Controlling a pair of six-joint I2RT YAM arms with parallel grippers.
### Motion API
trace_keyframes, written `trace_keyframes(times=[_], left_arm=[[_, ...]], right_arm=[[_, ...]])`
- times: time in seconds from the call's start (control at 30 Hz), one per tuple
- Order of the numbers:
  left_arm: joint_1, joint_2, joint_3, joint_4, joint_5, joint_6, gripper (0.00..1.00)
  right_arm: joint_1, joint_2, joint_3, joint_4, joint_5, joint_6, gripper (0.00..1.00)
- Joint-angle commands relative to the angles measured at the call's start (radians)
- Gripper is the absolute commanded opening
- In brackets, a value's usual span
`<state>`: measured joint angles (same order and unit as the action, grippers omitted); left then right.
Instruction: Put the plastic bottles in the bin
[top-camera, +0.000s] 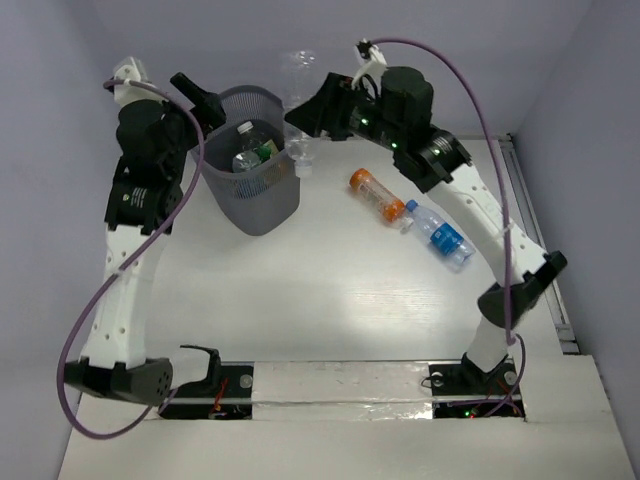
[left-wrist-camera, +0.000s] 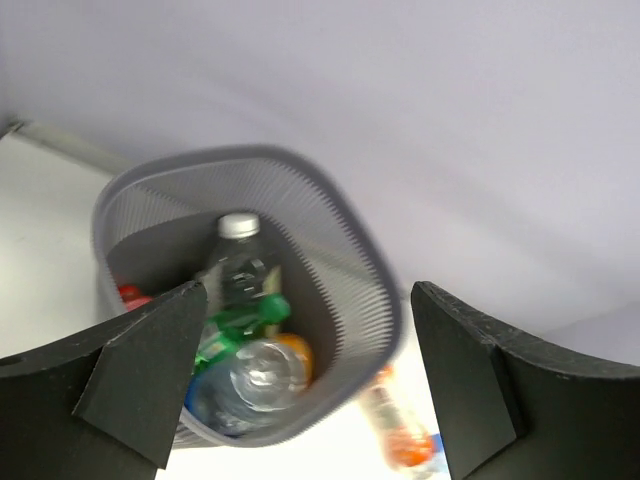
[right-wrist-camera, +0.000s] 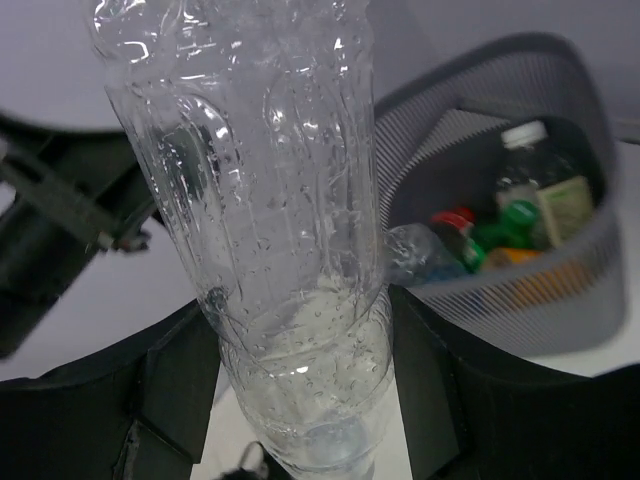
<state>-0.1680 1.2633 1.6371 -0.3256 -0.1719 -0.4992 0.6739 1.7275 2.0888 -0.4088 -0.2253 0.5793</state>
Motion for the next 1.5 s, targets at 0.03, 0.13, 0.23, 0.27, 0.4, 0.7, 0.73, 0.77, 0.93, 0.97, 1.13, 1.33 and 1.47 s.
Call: trace_keyframes(times=[0.03, 0.13, 0.23, 0.27, 0.4, 0.7, 0.73, 0.77, 0.93, 0.97, 1.13, 1.33, 1.47], left_arm=[[0.002, -0.088, -0.043, 0.079, 0.080, -0.071, 0.80], [0.002, -0.111, -0.068, 0.086, 0.100, -0.082, 0.79], [0.002, -0.110, -0.065, 0.069, 0.126, -0.082, 0.79], [0.002, -0.110, -0.062, 0.069, 0.132, -0.079, 0.79], [0.002, -0.093, -0.026, 0.054, 0.163, -0.068, 0.80], [-0.018, -0.056, -0.022, 0.076, 0.219, -0.072, 0.76], [-0.030, -0.051, -0.022, 0.074, 0.225, -0.068, 0.71], [-0.050, -0.038, -0.019, 0.071, 0.227, -0.059, 0.70], [-0.169, 0.001, -0.025, 0.056, 0.191, -0.035, 0.34], [-0.197, 0.007, -0.032, 0.054, 0.181, -0.027, 0.26], [-0.407, 0.024, -0.109, 0.059, 0.114, -0.025, 0.00], [-0.544, -0.067, -0.322, 0.126, 0.089, -0.087, 0.00], [-0.593, -0.156, -0.407, 0.087, 0.060, -0.122, 0.00]], right_arm=[[0.047, 0.240, 0.221, 0.100, 0.024, 0.180, 0.50], [0.081, 0.410, 0.451, 0.091, 0.099, 0.235, 0.53], [0.091, 0.545, 0.610, 0.105, 0.106, 0.336, 0.71], [0.092, 0.555, 0.620, 0.111, 0.107, 0.359, 0.78], [0.092, 0.506, 0.545, 0.137, 0.124, 0.323, 0.98], [0.092, 0.299, 0.319, 0.085, 0.191, 0.165, 0.94], [0.092, 0.218, 0.263, 0.099, 0.222, 0.143, 0.83], [0.081, 0.174, 0.205, 0.111, 0.254, 0.110, 0.70], [-0.093, -0.078, -0.227, 0.107, 0.235, 0.047, 0.03], [-0.140, -0.112, -0.299, 0.107, 0.197, 0.048, 0.02], [-0.367, -0.146, -0.510, -0.051, 0.122, -0.107, 0.06], [-0.376, 0.061, -0.380, -0.220, 0.222, -0.320, 0.74], [-0.385, 0.229, -0.222, -0.293, 0.235, -0.393, 0.98]])
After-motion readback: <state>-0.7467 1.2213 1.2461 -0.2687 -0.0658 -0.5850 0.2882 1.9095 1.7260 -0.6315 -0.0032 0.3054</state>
